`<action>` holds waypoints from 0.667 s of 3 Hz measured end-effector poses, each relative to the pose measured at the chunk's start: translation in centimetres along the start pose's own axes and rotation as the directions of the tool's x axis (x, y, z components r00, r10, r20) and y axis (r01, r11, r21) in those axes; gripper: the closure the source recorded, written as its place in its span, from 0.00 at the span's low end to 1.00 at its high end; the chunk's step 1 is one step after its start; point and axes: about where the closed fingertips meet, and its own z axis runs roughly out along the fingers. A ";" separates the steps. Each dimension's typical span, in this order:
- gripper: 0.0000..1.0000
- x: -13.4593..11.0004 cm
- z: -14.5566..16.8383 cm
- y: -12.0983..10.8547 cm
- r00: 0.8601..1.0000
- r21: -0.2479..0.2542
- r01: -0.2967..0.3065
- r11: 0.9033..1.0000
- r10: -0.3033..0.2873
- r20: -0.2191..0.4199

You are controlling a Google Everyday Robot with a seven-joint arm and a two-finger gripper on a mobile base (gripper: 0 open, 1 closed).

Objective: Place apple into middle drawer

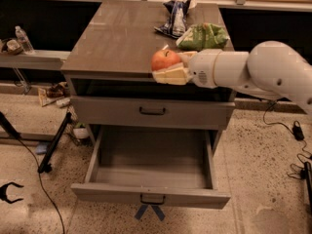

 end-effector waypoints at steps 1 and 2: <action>1.00 2.0 -1.4 4.2 1.000 -0.069 -0.024 0.997 0.024 0.004; 1.00 6.3 -0.9 8.4 0.999 -0.114 -0.028 0.993 0.031 0.018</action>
Offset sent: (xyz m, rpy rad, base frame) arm -0.1198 0.0407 -0.1299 0.0770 0.0471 0.1060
